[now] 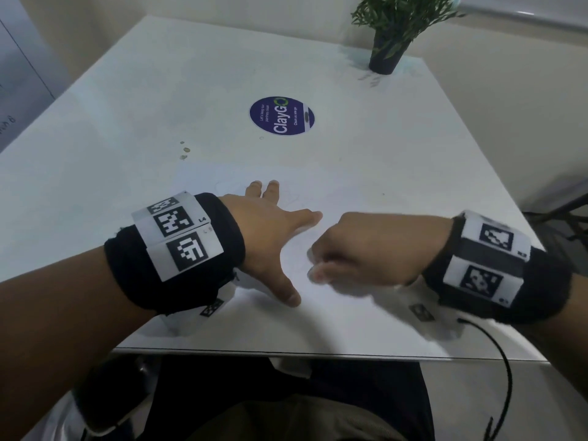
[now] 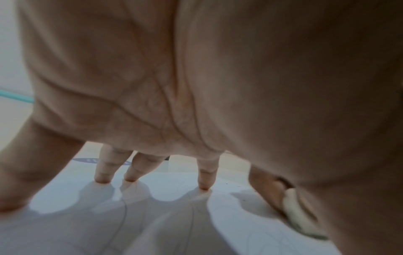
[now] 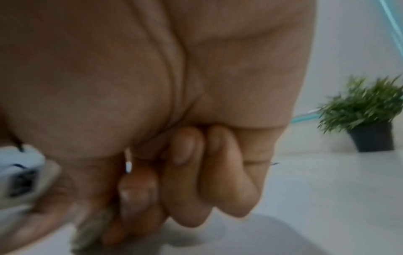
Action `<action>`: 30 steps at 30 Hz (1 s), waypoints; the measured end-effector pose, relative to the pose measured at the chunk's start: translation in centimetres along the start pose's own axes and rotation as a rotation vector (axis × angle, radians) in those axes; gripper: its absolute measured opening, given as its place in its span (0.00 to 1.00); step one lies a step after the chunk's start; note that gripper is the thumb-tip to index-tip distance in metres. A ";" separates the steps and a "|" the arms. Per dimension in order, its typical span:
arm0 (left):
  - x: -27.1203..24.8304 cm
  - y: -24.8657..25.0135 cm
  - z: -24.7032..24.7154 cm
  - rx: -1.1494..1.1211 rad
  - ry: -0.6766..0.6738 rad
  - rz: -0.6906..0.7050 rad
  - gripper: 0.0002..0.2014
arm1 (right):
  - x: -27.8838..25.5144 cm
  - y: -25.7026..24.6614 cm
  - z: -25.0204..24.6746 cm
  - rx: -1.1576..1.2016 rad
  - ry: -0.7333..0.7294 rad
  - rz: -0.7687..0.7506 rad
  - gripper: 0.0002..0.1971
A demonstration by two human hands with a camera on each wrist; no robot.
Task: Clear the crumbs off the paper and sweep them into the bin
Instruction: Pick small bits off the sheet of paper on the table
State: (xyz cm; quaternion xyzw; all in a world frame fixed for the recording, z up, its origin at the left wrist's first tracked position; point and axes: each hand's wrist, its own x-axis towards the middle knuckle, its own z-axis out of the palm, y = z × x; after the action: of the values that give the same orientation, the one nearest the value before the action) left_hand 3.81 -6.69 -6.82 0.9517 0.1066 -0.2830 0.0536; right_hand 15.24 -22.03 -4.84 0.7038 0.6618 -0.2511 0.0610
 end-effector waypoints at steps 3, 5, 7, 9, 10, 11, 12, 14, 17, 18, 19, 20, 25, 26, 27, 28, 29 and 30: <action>0.1 0.0 -0.1 0.001 -0.002 -0.004 0.66 | -0.2 2.1 -1.3 -0.030 0.043 0.131 0.21; 0.0 0.0 -0.1 0.003 -0.002 -0.003 0.66 | -0.2 2.1 -1.4 -0.087 0.090 0.149 0.21; 0.1 0.1 0.0 0.001 0.008 0.002 0.67 | -0.2 0.7 -0.7 -0.062 0.092 0.050 0.21; 0.1 0.0 0.0 0.005 0.013 -0.002 0.67 | -0.2 -0.4 0.2 0.020 0.037 -0.028 0.19; 0.1 0.0 0.0 0.011 0.009 -0.006 0.67 | -0.3 -0.3 0.4 0.036 0.015 -0.027 0.19; 0.0 0.1 -0.1 0.017 0.004 -0.007 0.67 | -0.3 0.3 0.1 0.029 0.011 -0.002 0.19; 0.0 0.1 -0.2 0.019 -0.001 -0.007 0.67 | -0.3 1.1 -0.3 0.016 0.026 0.041 0.19; 0.1 0.1 -0.3 0.028 -0.007 -0.011 0.66 | -0.4 2.7 -1.1 -0.018 0.069 0.152 0.21; -0.1 0.1 -0.3 0.028 -0.009 -0.012 0.66 | -0.2 3.3 -1.2 -0.047 0.119 0.214 0.22; -0.2 0.1 -0.3 0.026 -0.002 -0.009 0.65 | -0.2 3.1 -1.1 -0.030 0.152 0.189 0.22; -0.2 0.2 -0.4 0.025 0.011 -0.007 0.63 | -0.3 2.5 -1.1 0.013 0.173 0.153 0.21; -0.2 0.2 -0.5 0.025 0.023 -0.006 0.62 | -0.4 1.7 -1.1 0.125 0.167 0.116 0.21; 0.3 -0.2 -1.0 0.059 0.044 -0.022 0.65 | 0.4 0.2 0.6 1.380 -0.242 0.105 0.14; 0.4 -0.4 -1.0 0.068 0.048 -0.022 0.66 | 0.7 1.0 0.9 1.517 -0.246 0.153 0.13; 0.4 -0.5 -1.0 0.072 0.052 -0.018 0.67 | 1.1 2.2 0.9 1.627 -0.185 0.213 0.13; 0.4 -0.6 -1.0 0.074 0.050 -0.014 0.69 | 1.3 3.6 0.7 1.726 -0.046 0.273 0.12; 0.4 -0.7 -0.9 0.075 0.045 -0.010 0.70 | 1.3 5.2 0.3 1.813 0.146 0.321 0.12; 0.4 -0.8 -0.9 0.077 0.040 -0.008 0.72 | 1.3 6.5 -0.3 1.889 0.346 0.333 0.13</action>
State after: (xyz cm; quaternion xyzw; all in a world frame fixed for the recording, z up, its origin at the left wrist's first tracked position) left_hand 4.39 -5.67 -6.30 0.9581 0.1006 -0.2679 0.0137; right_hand 21.54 -21.51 -6.73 0.5744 0.0798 -0.5598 -0.5919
